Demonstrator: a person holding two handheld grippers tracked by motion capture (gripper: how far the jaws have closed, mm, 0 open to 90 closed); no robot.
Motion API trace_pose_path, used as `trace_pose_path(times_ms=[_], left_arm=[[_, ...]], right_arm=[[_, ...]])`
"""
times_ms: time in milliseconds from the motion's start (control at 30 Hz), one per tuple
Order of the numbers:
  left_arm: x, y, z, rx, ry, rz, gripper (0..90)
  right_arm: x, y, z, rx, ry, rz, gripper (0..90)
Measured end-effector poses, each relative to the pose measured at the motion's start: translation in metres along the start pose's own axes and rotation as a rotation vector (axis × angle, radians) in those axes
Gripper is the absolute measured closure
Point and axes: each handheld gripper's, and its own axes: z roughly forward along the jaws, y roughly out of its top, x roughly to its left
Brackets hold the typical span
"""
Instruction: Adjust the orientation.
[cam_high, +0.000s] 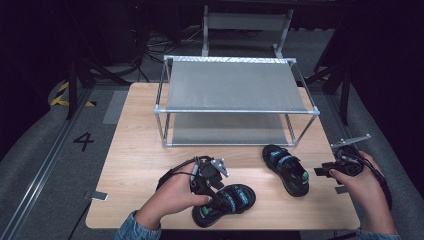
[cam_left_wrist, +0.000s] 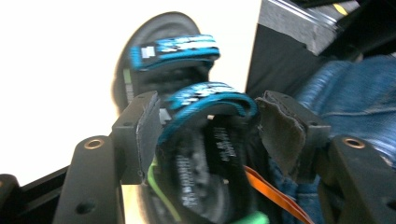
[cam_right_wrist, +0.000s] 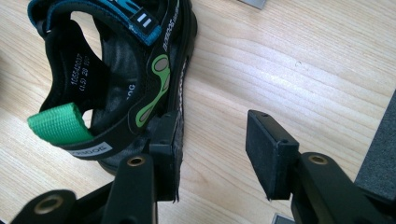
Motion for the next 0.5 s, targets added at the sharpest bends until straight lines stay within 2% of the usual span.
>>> trace_pose_path(times_ms=[67, 167, 200, 333, 400, 500], left_arm=[[0.002, -0.001, 0.000, 0.004, 0.016, -0.004, 37.5], [0.005, -0.004, 0.003, 0.040, 0.066, 0.028, 36.8], [0.006, -0.004, 0.004, 0.060, 0.066, 0.050, 36.9], [0.006, -0.004, 0.011, 0.105, 0.083, 0.080, 35.9], [0.007, -0.003, 0.015, 0.106, 0.095, 0.086, 35.3], [0.010, -0.001, 0.018, 0.084, 0.107, 0.077, 34.5]], right_arm=[[0.000, -0.001, 0.000, -0.003, 0.002, -0.001, 57.0], [-0.001, -0.003, -0.001, -0.008, 0.006, 0.007, 56.2], [-0.001, -0.003, -0.001, -0.007, 0.005, 0.008, 56.1], [-0.002, -0.004, -0.001, -0.007, 0.006, 0.012, 56.0], [-0.002, -0.003, 0.000, -0.008, 0.008, 0.010, 55.7], [-0.001, -0.003, 0.000, -0.009, 0.010, 0.001, 54.8]])
